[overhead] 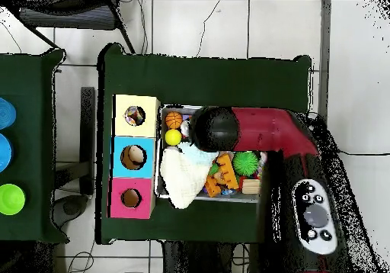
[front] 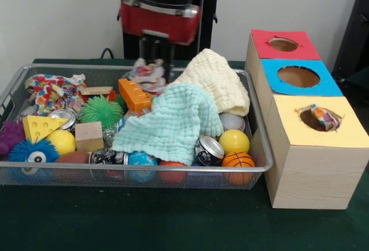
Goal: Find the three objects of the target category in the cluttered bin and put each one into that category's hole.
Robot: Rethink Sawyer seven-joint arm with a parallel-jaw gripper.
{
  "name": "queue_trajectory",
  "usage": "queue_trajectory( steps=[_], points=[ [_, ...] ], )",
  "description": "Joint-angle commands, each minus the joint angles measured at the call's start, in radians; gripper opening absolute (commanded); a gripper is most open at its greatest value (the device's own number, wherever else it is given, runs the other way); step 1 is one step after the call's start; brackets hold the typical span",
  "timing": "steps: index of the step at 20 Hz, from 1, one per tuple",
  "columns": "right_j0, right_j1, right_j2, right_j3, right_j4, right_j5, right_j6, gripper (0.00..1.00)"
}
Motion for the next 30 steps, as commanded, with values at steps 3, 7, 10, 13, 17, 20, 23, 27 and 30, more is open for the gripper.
queue_trajectory(
  steps=[3,7,10,13,17,20,23,27,30],
  points=[
    [0.182,0.097,-0.126,-0.091,0.102,0.111,0.449,0.0],
    [0.262,0.153,-0.161,-0.2,0.151,0.186,0.503,0.0],
    [0.298,0.184,-0.183,-0.266,0.174,0.232,0.528,0.0],
    [0.321,0.221,-0.195,-0.317,0.197,0.251,0.551,0.0],
    [0.354,0.268,-0.211,-0.329,0.217,0.2,0.602,0.0],
    [0.369,0.289,-0.224,-0.328,0.229,0.17,0.62,0.0],
    [0.384,0.309,-0.235,-0.333,0.243,0.156,0.632,0.0],
    [0.408,0.322,-0.258,-0.317,0.265,0.127,0.656,0.0],
    [0.426,0.325,-0.273,-0.308,0.285,0.127,0.672,0.0]
  ],
)
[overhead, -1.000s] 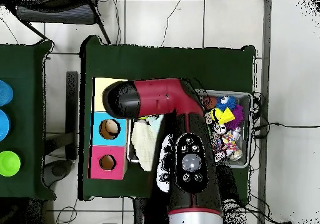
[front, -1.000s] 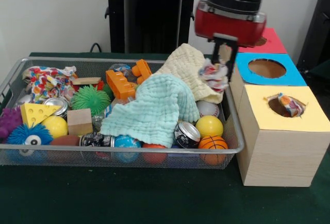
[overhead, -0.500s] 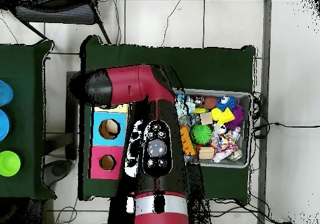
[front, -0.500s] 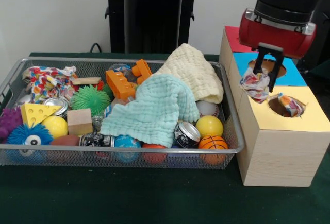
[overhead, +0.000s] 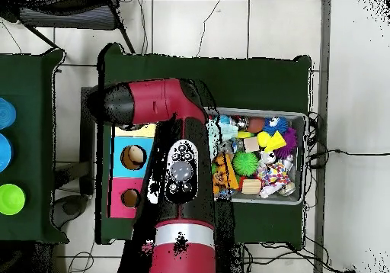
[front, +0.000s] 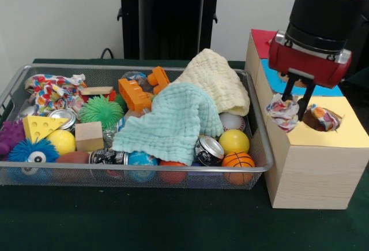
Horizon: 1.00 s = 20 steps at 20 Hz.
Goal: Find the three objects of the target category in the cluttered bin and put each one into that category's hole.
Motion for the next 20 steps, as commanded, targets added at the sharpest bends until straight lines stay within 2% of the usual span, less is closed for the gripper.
queue_trajectory(
  steps=[1,20],
  points=[
    [0.029,0.066,-0.042,0.011,0.055,0.013,0.309,0.0],
    [0.115,0.073,-0.114,0.033,0.176,0.025,0.337,0.0]
  ],
)
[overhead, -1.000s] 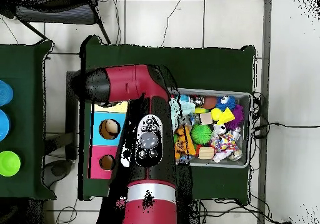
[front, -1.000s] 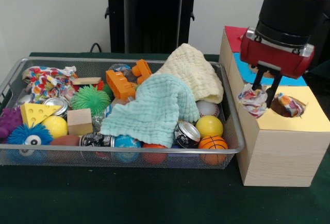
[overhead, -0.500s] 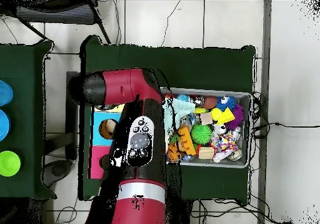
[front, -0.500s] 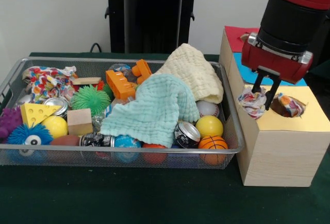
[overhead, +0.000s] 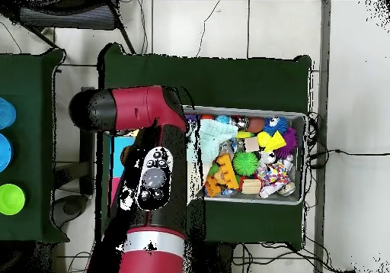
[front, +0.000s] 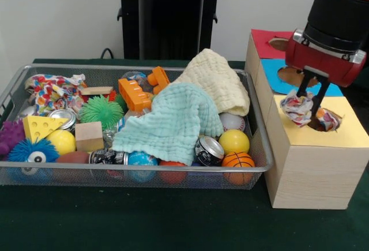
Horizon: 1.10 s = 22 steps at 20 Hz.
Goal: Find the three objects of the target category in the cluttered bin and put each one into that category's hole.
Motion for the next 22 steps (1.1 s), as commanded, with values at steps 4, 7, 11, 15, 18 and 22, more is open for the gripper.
queue_trajectory(
  steps=[4,7,11,15,18,22],
  points=[
    [0.021,0.05,-0.006,0.039,0.081,0.0,0.29,0.0],
    [0.024,0.062,-0.005,0.033,0.095,-0.009,0.288,0.0],
    [0.029,0.067,-0.005,0.043,0.112,-0.03,0.29,0.0],
    [0.027,0.075,-0.002,0.044,0.119,-0.044,0.274,0.0],
    [0.024,0.071,0.005,0.057,0.124,-0.053,0.261,0.0],
    [0.022,0.069,0.009,0.061,0.129,-0.034,0.243,1.0]
  ],
)
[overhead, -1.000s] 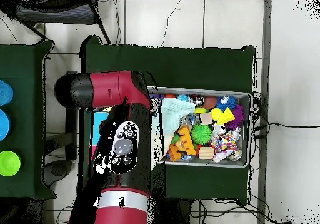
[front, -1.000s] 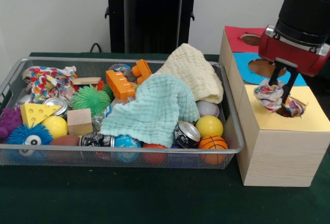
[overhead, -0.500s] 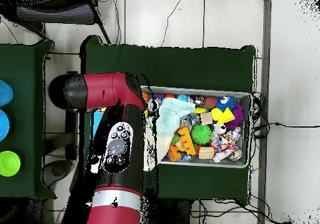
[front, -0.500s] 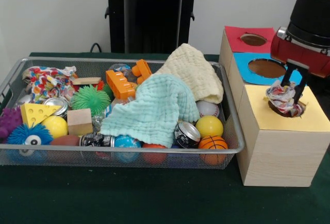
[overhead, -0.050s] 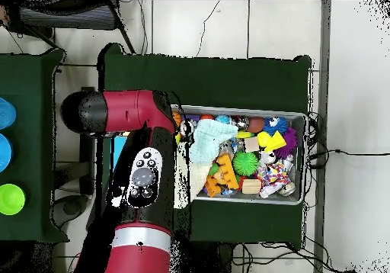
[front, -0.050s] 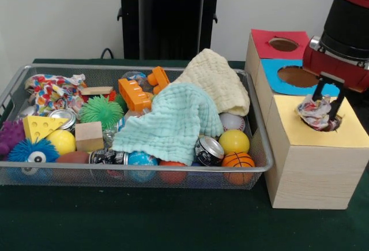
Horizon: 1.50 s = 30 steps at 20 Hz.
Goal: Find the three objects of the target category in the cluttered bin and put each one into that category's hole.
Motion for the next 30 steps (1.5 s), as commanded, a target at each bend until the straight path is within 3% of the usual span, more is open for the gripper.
queue_trajectory(
  steps=[1,18,30],
  points=[
    [-0.015,0.03,0.025,0.06,0.036,-0.033,0.207,1.0],
    [-0.036,0.026,0.025,0.018,0.086,0.06,0.203,1.0],
    [-0.041,0.004,0.007,0.004,0.077,0.098,0.169,1.0]
  ],
)
